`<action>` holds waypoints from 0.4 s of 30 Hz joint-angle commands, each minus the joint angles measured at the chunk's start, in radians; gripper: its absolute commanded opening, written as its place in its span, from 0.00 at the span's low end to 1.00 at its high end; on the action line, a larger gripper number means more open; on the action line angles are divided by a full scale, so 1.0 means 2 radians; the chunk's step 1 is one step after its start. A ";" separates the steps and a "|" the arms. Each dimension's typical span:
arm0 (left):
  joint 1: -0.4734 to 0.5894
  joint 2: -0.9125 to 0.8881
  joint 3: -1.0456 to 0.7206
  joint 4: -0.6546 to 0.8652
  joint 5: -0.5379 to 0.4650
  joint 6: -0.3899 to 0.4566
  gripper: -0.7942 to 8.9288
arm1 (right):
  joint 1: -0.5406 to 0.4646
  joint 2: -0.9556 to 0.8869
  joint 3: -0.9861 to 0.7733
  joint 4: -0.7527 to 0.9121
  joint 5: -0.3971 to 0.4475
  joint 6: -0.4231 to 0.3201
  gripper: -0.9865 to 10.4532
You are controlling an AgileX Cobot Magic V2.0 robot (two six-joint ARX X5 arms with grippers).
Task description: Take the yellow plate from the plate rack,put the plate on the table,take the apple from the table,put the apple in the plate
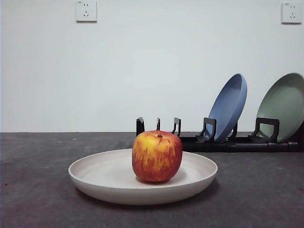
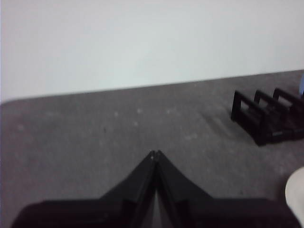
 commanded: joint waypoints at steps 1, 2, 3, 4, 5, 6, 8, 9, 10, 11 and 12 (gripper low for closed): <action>0.002 -0.021 -0.030 0.006 -0.002 -0.021 0.08 | 0.000 0.001 0.001 -0.011 0.000 0.004 0.09; 0.002 -0.028 -0.039 0.004 -0.004 -0.024 0.08 | 0.000 0.001 0.001 -0.011 0.000 0.004 0.09; 0.002 -0.035 -0.047 0.003 -0.004 -0.026 0.08 | 0.000 0.001 0.001 -0.011 0.000 0.004 0.09; 0.002 -0.042 -0.056 0.003 -0.004 -0.031 0.08 | 0.000 0.001 0.001 -0.011 0.000 0.004 0.09; 0.002 -0.046 -0.064 0.003 -0.004 -0.035 0.08 | 0.000 0.001 0.001 -0.011 0.000 0.004 0.09; 0.002 -0.045 -0.070 0.003 -0.004 -0.039 0.08 | 0.000 0.001 0.001 -0.011 0.000 0.004 0.09; 0.002 -0.045 -0.080 -0.001 -0.003 -0.043 0.08 | 0.000 0.000 0.001 -0.011 0.000 0.004 0.09; 0.002 -0.045 -0.084 -0.002 -0.003 -0.047 0.08 | 0.000 0.000 0.001 -0.011 0.000 0.004 0.09; 0.002 -0.045 -0.089 -0.002 -0.003 -0.053 0.08 | 0.000 0.000 0.001 -0.011 0.000 0.004 0.09; 0.002 -0.045 -0.089 0.000 -0.003 -0.054 0.08 | 0.000 0.000 0.001 -0.011 0.000 0.004 0.09; 0.001 -0.045 -0.089 0.002 -0.003 -0.055 0.08 | 0.000 0.001 0.001 -0.011 0.000 0.004 0.09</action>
